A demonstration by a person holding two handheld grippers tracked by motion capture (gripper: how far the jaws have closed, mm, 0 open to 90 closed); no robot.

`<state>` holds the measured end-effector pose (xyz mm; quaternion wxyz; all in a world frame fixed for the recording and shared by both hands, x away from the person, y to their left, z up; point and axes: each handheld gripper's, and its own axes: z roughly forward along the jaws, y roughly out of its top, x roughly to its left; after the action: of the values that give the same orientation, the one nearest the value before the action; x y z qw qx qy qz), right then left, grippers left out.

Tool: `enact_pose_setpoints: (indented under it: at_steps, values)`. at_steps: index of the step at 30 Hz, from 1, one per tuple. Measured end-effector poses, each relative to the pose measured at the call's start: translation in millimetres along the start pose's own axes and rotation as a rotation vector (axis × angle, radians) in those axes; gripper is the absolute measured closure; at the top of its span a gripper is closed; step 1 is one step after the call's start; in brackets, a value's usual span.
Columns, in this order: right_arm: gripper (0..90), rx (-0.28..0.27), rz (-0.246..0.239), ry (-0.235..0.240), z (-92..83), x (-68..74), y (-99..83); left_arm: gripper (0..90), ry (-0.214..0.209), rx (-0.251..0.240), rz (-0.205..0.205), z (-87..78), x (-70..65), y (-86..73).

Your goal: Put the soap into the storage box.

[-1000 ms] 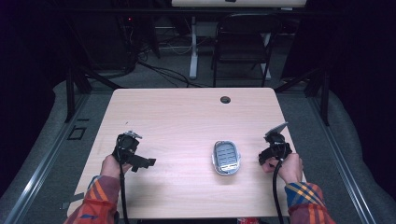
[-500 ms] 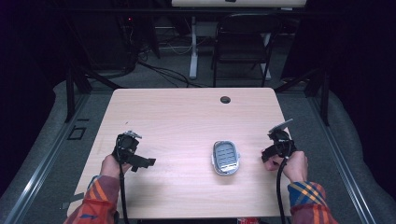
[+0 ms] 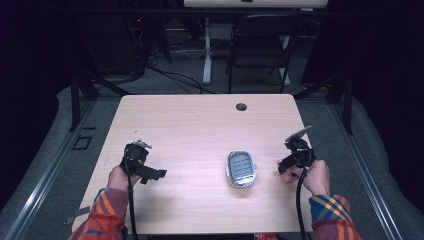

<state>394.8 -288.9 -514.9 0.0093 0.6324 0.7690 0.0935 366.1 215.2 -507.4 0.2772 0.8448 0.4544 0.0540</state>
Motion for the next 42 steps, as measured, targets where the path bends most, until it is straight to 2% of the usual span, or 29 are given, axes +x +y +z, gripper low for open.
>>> enact_pose_setpoints:
  at_steps: [10,12,13,15,19,21,22,27,31,42]
  values:
    - [36.7,0.002,-0.036,-0.004,-11.1,7.7,2.5,0.0,0.004,-0.008,-0.002,-0.6,1.1,-0.4]
    - [36.7,-0.026,-0.030,-0.001,-12.1,10.5,2.7,0.0,0.004,-0.009,-0.002,-0.7,0.8,-0.3]
    - [36.7,0.002,-0.049,-0.008,-15.1,10.9,4.3,0.0,0.002,-0.009,-0.001,-0.6,0.1,-0.3]
    - [36.7,-0.017,-0.050,-0.003,-15.3,13.6,5.4,0.0,-0.001,-0.008,-0.002,-0.4,0.3,-0.2]
    - [36.7,0.002,-0.072,-0.006,-18.4,18.7,10.1,0.0,0.002,-0.011,-0.002,-0.7,1.2,-0.4]
    - [36.7,-0.015,-0.068,-0.009,-16.9,22.7,11.4,0.0,0.002,-0.010,-0.001,-0.5,1.2,-0.3]
    - [36.7,0.009,-0.082,-0.014,-19.0,23.7,13.5,0.0,0.000,-0.012,-0.005,-0.4,0.8,-0.3]
    - [36.7,-0.006,-0.101,-0.009,-22.2,33.1,19.4,0.0,-0.001,-0.013,-0.005,-0.5,0.9,-0.2]
    - [36.7,0.007,-0.130,-0.009,-26.1,40.2,24.3,0.0,0.000,-0.013,-0.003,-0.6,0.8,-0.1]
    - [36.7,0.012,-0.170,-0.005,-36.5,58.0,32.3,0.0,0.000,-0.013,-0.003,-0.7,0.8,-0.2]
